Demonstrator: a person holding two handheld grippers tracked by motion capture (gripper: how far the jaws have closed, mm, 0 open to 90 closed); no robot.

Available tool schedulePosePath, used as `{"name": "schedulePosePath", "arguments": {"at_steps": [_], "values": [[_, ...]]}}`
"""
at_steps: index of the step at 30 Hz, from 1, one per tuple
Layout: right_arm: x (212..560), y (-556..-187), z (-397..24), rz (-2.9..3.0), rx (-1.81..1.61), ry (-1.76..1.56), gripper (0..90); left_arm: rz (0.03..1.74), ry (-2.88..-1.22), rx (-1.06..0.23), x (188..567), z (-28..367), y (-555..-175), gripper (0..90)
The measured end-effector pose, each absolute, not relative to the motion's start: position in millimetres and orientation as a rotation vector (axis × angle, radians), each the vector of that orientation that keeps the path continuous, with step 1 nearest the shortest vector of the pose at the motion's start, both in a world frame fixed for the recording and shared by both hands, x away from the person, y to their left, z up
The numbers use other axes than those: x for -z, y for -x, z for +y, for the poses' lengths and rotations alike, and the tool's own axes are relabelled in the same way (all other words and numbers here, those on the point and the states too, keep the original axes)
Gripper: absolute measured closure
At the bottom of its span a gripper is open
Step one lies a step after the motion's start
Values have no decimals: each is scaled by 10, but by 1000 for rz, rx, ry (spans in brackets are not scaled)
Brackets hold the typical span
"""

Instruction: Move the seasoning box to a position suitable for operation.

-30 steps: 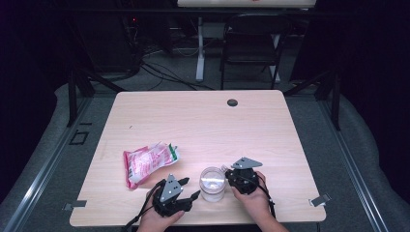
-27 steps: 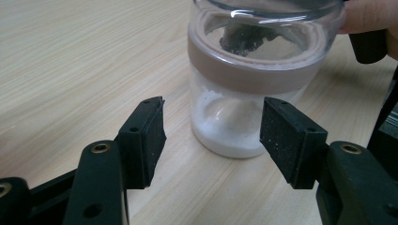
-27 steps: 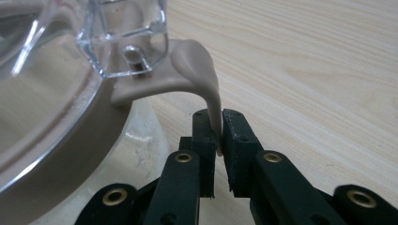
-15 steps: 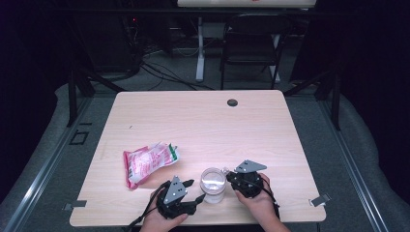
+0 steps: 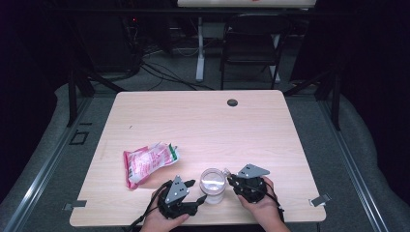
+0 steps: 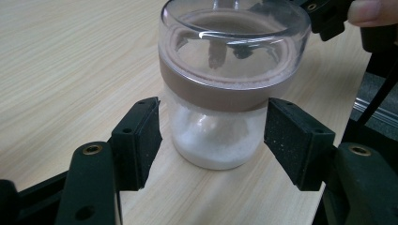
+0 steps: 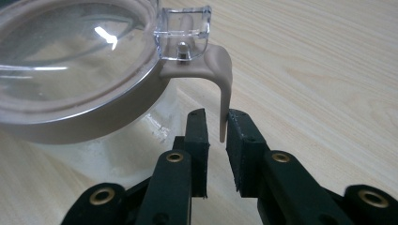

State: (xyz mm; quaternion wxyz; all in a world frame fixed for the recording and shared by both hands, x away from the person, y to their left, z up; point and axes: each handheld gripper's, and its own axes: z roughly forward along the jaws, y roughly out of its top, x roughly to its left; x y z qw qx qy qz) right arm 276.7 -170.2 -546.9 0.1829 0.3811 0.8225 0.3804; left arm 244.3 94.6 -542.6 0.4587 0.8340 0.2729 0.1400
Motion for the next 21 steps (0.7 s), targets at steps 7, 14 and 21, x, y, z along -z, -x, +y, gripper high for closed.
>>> {"name": "schedulePosePath", "arguments": {"at_steps": [7, 14, 21], "values": [[5435, -2632, -1676, 2319, -1052, -1085, 762, 694, -2060, -347, 5404, 1033, -2456, 369], [5412, -2611, -1684, 2326, -1085, -1089, 745, 756, -2031, -346, 5416, 1100, -2512, 389], [5374, -2600, -1705, 2328, -1108, -1085, 674, 759, -2040, -367, 5420, 1104, -2518, 417]]}}
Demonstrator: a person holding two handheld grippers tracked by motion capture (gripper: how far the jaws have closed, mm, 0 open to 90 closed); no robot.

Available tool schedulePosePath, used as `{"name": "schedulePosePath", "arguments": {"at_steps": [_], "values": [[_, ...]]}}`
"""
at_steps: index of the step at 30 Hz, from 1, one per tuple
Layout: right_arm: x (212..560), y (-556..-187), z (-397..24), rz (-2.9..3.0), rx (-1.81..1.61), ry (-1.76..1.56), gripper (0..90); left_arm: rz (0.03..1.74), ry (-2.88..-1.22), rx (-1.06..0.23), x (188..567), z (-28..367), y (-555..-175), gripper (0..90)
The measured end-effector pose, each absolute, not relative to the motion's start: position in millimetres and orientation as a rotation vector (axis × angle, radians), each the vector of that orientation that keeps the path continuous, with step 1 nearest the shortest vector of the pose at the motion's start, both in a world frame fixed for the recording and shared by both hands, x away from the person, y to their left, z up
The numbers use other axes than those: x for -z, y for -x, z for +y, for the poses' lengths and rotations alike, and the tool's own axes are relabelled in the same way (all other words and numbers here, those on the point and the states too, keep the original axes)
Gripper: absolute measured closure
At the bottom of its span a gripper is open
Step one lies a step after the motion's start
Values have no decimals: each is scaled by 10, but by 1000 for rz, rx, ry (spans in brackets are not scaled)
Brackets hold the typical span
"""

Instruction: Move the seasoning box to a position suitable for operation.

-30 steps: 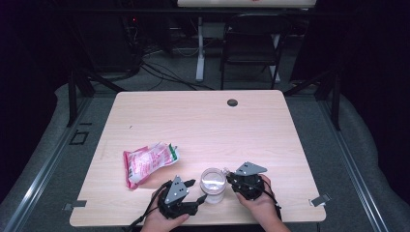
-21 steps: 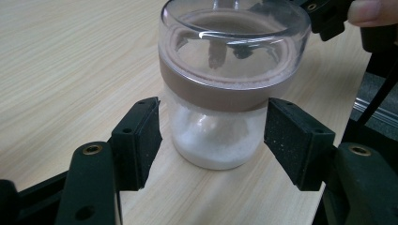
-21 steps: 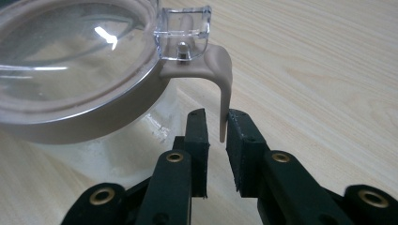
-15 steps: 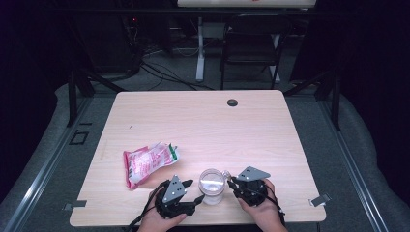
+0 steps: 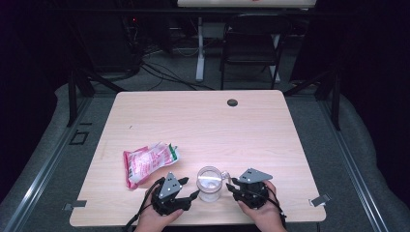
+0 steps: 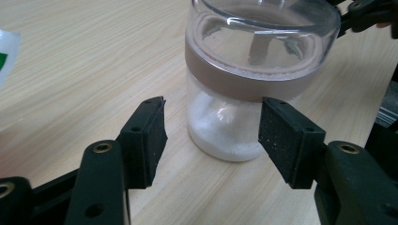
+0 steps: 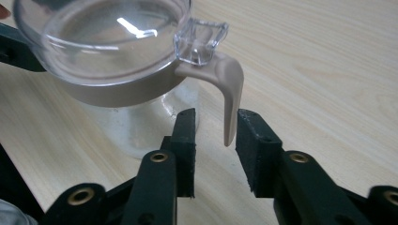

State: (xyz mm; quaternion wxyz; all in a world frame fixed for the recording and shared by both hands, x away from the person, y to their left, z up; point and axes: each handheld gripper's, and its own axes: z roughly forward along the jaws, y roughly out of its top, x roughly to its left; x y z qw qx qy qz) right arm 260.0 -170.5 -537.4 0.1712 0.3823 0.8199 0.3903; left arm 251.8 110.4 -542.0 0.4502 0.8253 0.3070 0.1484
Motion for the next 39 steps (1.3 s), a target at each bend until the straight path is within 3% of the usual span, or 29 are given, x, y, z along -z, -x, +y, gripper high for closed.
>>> {"name": "schedulePosePath", "arguments": {"at_steps": [7, 11, 24, 39], "values": [[5295, -2522, -1731, 2336, -1080, -1085, 563, 807, -1998, -400, 5380, 1152, -2539, 479], [5225, -2500, -1733, 2320, -1085, -1076, 561, 841, -1976, -404, 5362, 1156, -2541, 521], [4970, -2593, -1859, 2278, -1122, -1233, 688, 878, -1948, -363, 5245, 1184, -2614, 573], [4754, -2758, -1781, 2307, -1119, -1265, 748, 957, -1925, -346, 5200, 1104, -2769, 625]]}}
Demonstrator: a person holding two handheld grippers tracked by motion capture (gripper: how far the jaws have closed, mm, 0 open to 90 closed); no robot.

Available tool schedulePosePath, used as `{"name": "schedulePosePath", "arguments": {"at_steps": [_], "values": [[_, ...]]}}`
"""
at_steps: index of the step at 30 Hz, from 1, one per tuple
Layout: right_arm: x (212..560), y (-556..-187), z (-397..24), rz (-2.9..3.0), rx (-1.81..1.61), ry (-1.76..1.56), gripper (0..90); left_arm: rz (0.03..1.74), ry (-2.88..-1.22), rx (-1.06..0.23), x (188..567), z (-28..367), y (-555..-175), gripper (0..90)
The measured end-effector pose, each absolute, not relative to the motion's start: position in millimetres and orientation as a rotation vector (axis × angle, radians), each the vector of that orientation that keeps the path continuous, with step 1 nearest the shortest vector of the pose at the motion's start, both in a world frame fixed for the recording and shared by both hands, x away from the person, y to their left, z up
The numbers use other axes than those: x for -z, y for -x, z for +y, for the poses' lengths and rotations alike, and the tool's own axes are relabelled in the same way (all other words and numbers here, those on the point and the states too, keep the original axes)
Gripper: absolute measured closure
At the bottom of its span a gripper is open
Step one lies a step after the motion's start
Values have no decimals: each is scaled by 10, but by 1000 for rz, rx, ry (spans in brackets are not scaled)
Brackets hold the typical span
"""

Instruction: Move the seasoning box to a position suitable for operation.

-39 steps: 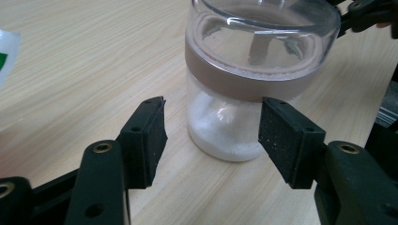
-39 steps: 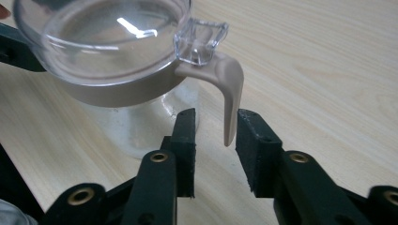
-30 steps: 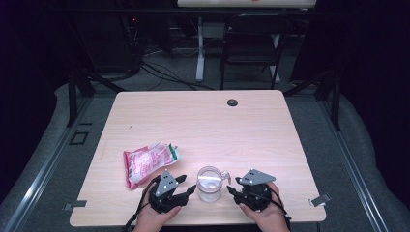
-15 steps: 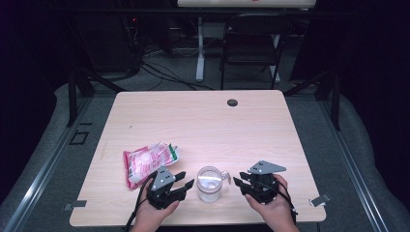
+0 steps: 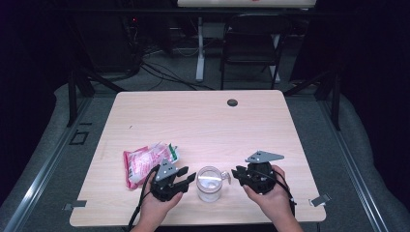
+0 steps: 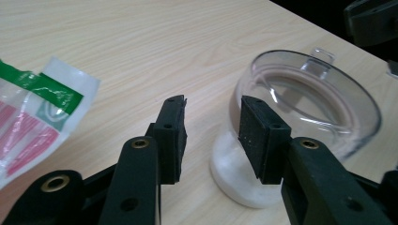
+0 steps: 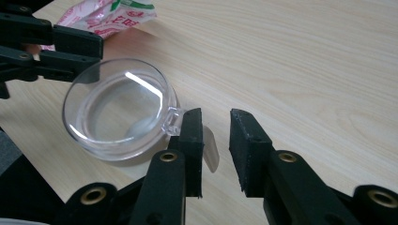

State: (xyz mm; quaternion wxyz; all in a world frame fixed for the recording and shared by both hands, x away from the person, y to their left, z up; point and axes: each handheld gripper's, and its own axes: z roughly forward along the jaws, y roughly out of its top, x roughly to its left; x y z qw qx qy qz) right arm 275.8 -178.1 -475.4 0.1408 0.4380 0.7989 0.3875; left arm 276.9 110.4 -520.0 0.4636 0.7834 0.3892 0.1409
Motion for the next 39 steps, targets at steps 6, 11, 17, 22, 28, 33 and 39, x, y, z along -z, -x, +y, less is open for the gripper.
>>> {"name": "schedulePosePath", "arguments": {"at_steps": [6, 11, 17, 22, 28, 33, 39], "values": [[4709, -2849, -1724, 2330, -1163, -1314, 789, 952, -1929, -316, 5206, 1124, -2798, 697], [4737, -2878, -1643, 2359, -1166, -1322, 812, 932, -1944, -322, 5212, 1129, -2749, 788], [4782, -2904, -1594, 2370, -1156, -1337, 837, 877, -2002, -310, 5220, 1111, -2667, 846], [4807, -2914, -1586, 2370, -1163, -1342, 855, 856, -2028, -304, 5227, 1100, -2626, 883], [4801, -2919, -1590, 2375, -1156, -1344, 865, 848, -2046, -313, 5249, 1095, -2604, 896], [4802, -2917, -1589, 2371, -1155, -1339, 876, 836, -2047, -296, 5259, 1077, -2591, 900], [4804, -2914, -1586, 2366, -1158, -1341, 877, 824, -2065, -285, 5273, 1054, -2580, 900]]}}
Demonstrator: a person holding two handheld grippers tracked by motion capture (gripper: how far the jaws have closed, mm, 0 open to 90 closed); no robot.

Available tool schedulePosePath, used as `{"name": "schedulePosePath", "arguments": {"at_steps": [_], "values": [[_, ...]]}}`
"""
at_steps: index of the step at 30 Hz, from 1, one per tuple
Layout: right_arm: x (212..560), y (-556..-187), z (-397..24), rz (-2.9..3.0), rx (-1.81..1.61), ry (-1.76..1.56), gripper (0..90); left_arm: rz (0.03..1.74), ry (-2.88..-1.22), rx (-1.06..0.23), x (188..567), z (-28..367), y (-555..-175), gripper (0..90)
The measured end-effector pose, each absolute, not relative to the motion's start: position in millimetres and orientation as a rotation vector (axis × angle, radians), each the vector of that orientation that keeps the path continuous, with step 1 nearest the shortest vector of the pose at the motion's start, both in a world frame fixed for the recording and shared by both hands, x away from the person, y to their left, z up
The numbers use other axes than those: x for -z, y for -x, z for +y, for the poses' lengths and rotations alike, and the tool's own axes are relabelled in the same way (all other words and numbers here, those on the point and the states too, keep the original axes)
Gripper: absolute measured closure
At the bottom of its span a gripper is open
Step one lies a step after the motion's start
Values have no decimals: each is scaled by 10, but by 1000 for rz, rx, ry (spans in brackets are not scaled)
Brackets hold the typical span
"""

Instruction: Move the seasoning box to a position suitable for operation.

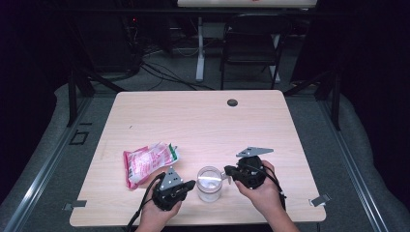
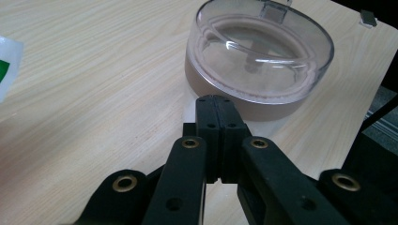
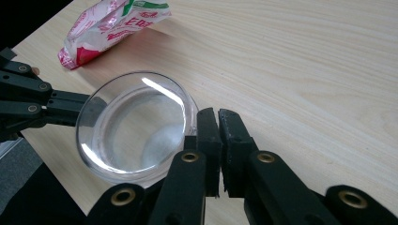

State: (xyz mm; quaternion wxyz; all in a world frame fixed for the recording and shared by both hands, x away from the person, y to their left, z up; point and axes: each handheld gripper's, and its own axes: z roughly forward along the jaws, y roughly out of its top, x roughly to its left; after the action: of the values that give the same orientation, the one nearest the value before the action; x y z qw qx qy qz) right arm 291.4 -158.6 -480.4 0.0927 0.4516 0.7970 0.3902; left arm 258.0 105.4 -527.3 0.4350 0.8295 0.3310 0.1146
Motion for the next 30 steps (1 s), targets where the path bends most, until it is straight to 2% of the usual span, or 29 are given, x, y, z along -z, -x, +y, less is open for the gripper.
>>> {"name": "schedulePosePath", "arguments": {"at_steps": [30], "values": [[4822, -2920, -1612, 2365, -1180, -1359, 878, 785, -2037, -279, 5184, 1022, -2551, 900]]}}
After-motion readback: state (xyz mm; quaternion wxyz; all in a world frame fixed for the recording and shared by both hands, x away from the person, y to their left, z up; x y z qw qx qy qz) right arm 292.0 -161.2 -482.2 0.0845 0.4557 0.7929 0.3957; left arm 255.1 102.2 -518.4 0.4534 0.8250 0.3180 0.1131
